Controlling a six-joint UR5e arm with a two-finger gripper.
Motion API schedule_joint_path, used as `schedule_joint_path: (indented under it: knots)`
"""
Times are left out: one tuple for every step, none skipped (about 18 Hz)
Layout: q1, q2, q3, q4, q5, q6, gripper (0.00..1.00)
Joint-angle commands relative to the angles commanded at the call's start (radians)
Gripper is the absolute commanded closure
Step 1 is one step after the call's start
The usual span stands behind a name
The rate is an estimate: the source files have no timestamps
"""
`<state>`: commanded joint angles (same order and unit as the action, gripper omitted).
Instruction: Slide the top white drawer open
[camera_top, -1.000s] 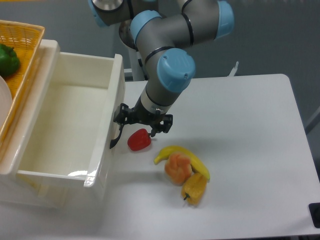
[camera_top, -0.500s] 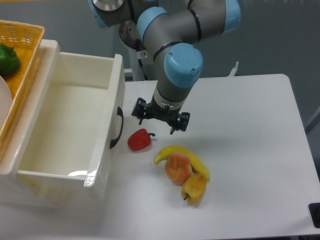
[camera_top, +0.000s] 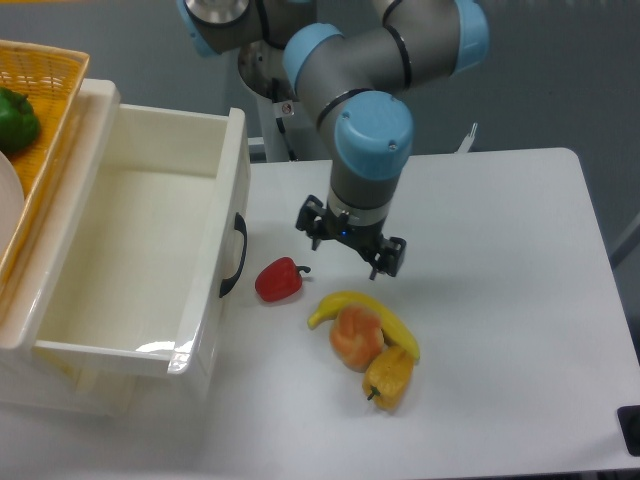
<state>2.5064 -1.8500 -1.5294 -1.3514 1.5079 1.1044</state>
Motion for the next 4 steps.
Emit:
schedule_joint_path:
  knots:
    - [0.002,0.000,0.000,-0.002,0.003,-0.001,0.00]
    - [0.005,0.000,-0.003,-0.005,0.003,0.000,0.00]
    - [0.011,0.003,-0.005,-0.006,0.005,0.000,0.00]
    - [0.011,0.005,-0.006,-0.006,0.005,0.002,0.00]
